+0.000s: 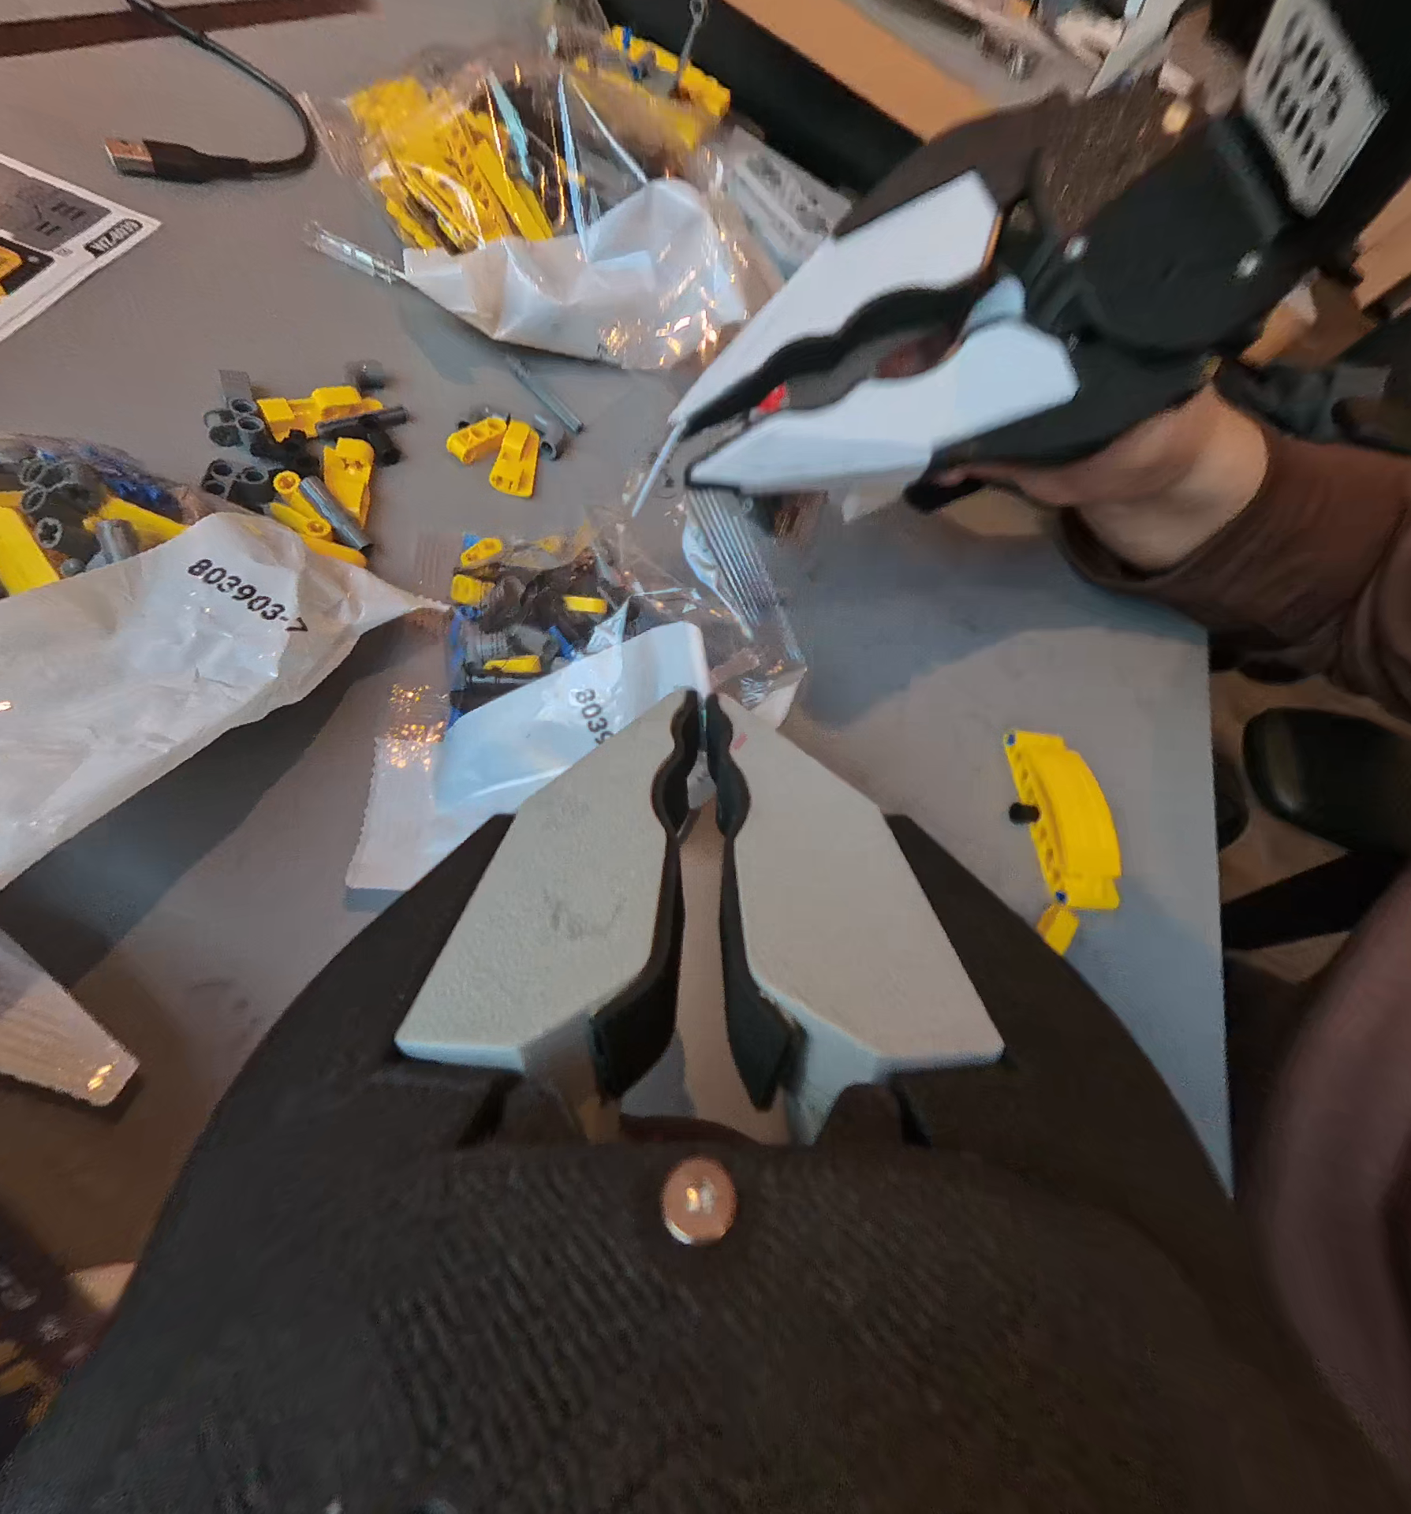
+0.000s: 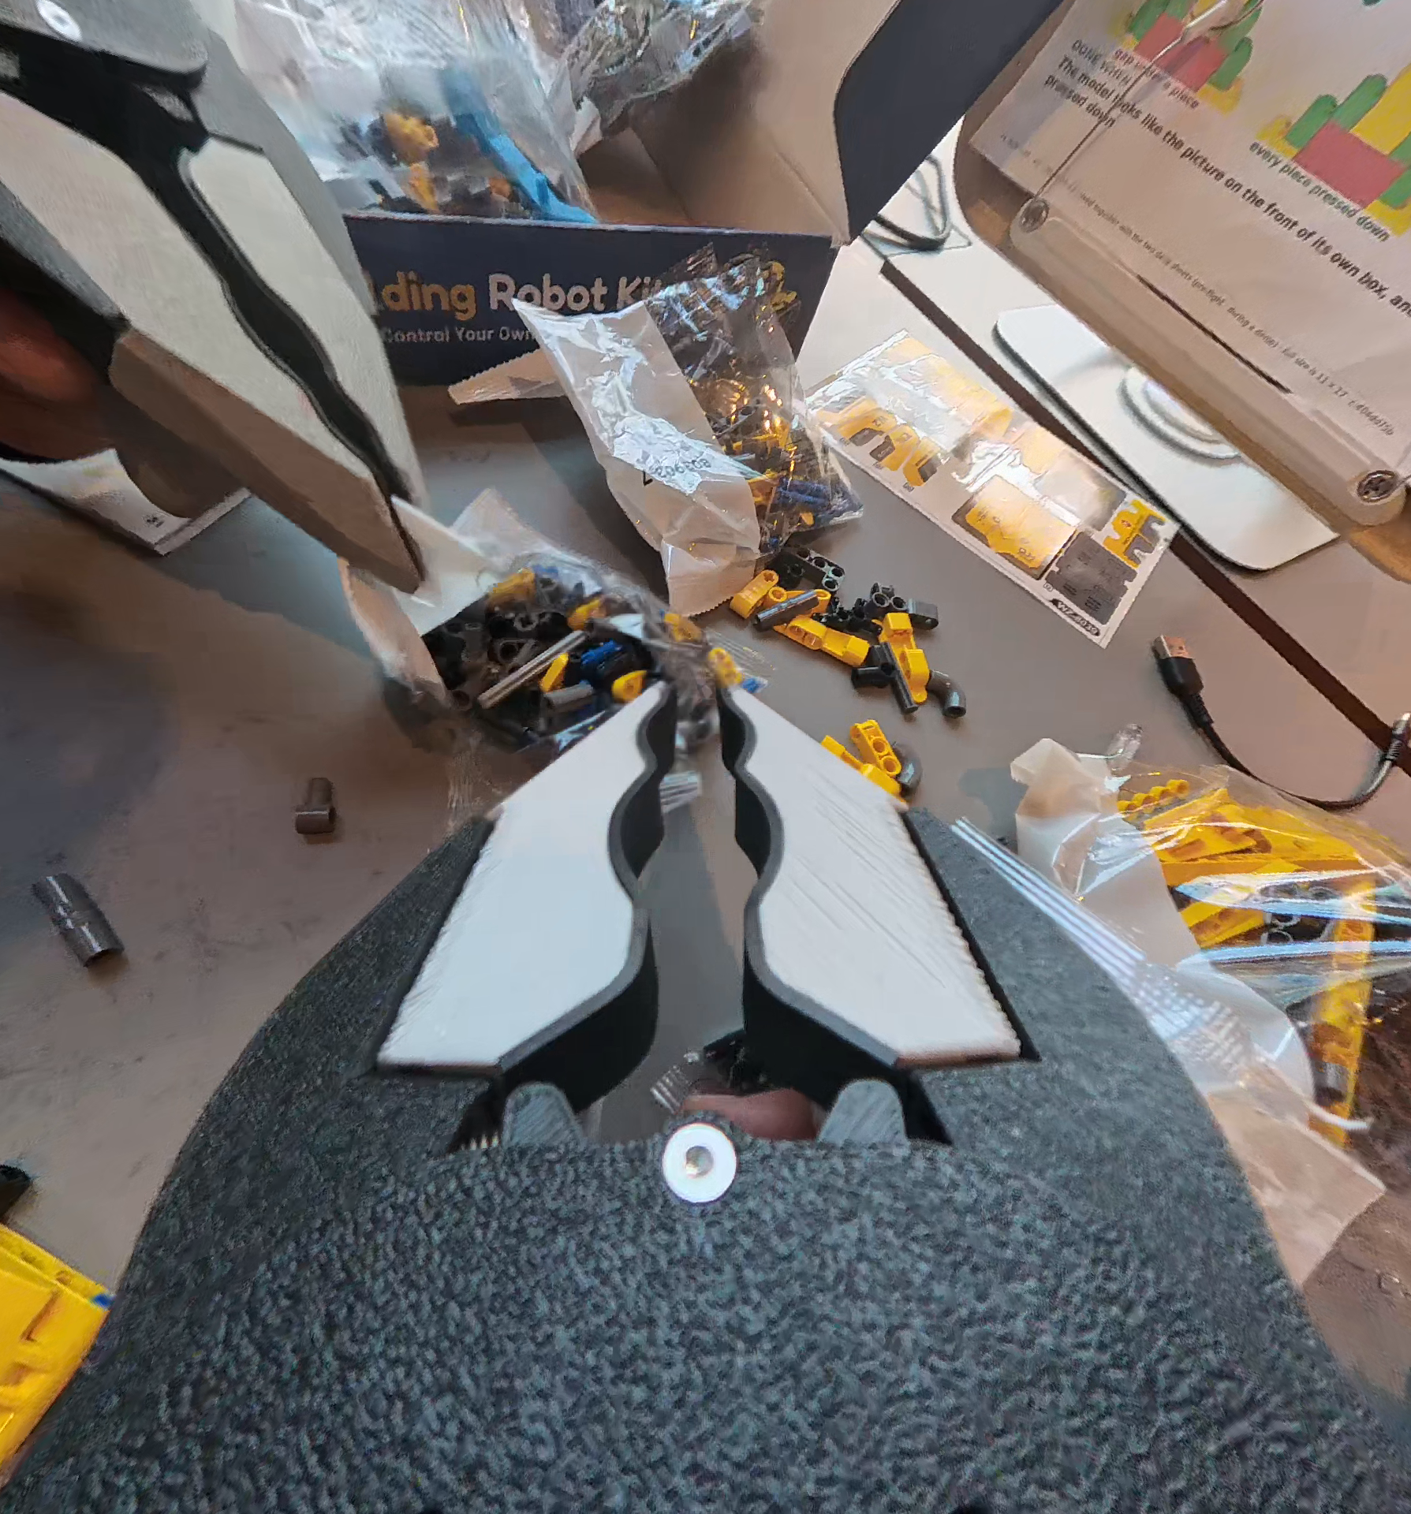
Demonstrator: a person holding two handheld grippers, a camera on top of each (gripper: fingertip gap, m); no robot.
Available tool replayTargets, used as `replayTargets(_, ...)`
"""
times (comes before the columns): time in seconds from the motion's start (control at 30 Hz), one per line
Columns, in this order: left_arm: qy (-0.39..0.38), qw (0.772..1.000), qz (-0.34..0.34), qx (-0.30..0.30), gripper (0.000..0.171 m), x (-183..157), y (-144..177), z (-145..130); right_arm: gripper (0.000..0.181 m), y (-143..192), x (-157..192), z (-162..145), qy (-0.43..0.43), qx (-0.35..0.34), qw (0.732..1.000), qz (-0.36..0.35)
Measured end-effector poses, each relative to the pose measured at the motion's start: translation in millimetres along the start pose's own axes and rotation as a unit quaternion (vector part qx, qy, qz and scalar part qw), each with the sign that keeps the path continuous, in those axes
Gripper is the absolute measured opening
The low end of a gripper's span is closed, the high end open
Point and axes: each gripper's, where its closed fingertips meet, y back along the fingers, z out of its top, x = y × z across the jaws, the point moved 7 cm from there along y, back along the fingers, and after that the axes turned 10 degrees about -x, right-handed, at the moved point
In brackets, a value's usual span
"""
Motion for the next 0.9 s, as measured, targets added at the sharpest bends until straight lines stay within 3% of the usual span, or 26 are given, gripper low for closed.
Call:
replayTargets(0.1,-0.036,0.999,0.016,0.019,0.000,5,9,1,0.015,4,-6,4,-0.012,-0.012,1.000,-0.013)
replayTargets(0.27,-0.035,0.999,0.006,0.036,0.001,5,13,0,0.023,-2,-4,-6,-0.037,0.016,0.999,0.011)
replayTargets(0.47,-0.040,0.999,0.015,0.028,0.024,9,20,5,0.023,-2,-2,-7,-0.071,0.018,0.996,0.044)
replayTargets(0.6,-0.036,0.999,0.015,0.013,0.026,12,27,10,0.023,3,-15,-2,-0.077,-0.005,0.997,0.013)
replayTargets(0.9,-0.026,0.997,0.053,-0.045,0.027,20,36,25,0.024,36,-59,23,-0.125,-0.138,0.975,-0.121)
